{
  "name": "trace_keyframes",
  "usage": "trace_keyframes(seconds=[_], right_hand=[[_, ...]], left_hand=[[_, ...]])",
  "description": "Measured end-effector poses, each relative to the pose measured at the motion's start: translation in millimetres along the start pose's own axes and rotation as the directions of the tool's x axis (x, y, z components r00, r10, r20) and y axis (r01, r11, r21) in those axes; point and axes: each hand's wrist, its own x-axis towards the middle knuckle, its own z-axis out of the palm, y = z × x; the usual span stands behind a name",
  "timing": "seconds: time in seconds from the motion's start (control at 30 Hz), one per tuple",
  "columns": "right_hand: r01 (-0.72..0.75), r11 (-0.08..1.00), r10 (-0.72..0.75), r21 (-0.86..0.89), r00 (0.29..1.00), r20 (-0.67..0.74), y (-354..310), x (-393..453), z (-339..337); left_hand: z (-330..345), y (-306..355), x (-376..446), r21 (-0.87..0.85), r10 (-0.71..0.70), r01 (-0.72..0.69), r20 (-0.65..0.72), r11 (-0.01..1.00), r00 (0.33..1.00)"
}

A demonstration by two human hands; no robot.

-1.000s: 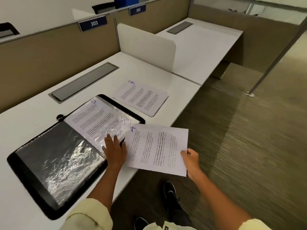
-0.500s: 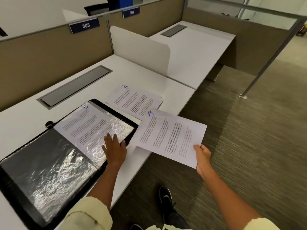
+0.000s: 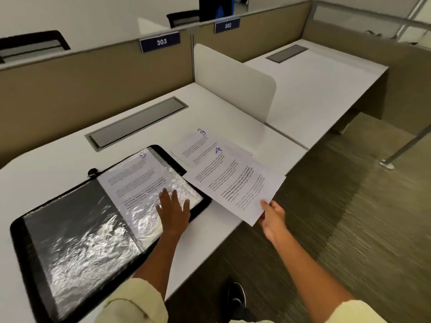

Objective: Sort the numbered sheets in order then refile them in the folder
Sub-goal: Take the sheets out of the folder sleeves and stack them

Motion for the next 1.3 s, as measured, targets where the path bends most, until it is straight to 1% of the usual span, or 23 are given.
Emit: trace_keyframes(seconds=[0.23,0.37,0.47,0.6,0.7,0.73,0.87,0.93,1.0,1.17,1.23,1.3], right_hand=[[-0.055,0.998,0.056,-0.011,0.996,0.072,-16,50,48],[-0.071,0.997,0.074,-0.028,0.990,0.117,-23,74,68],[-0.069,0.997,0.073,-0.030,0.987,0.145,-24,88,80],[-0.073,0.996,0.079,-0.045,0.989,0.127,-24,106,99],[-0.066,0.996,0.072,-0.061,0.992,0.104,-20,118,109],[-0.060,0.995,0.068,-0.082,0.993,0.094,-17,123,112],[-0.019,0.977,0.031,-0.212,0.998,0.056,-14,138,120],[-0.012,0.970,0.027,-0.242,0.998,0.059,-13,139,121],[0.004,0.957,0.005,-0.290,0.999,0.032,-14,139,121],[0.015,0.918,-0.061,-0.395,0.993,-0.102,-10,126,114],[0.055,0.890,-0.125,-0.453,0.984,-0.127,-4,117,110],[0.170,0.820,-0.246,-0.547,0.967,-0.068,4,104,109]], left_hand=[[3,10,20,0.014,-0.085,0.085,0.024,0.996,0.996],[10,8,25,0.064,-0.120,0.120,-0.003,0.991,0.993],[16,5,23,0.103,-0.113,0.113,-0.009,0.988,0.994],[29,-2,25,0.090,-0.056,0.064,-0.080,0.994,0.995],[31,-1,25,0.048,-0.120,0.122,-0.047,0.991,0.992],[29,1,25,0.035,-0.142,0.144,-0.059,0.989,0.988],[25,2,27,-0.010,-0.120,0.120,-0.198,0.993,0.973],[21,1,29,-0.041,-0.096,0.088,-0.288,0.995,0.953],[16,0,31,-0.100,-0.109,0.078,-0.366,0.992,0.924],[-9,7,31,-0.276,-0.174,0.055,-0.429,0.960,0.887],[-22,10,30,-0.325,-0.190,0.029,-0.475,0.945,0.859],[-34,11,28,-0.374,-0.212,0.014,-0.496,0.927,0.842]])
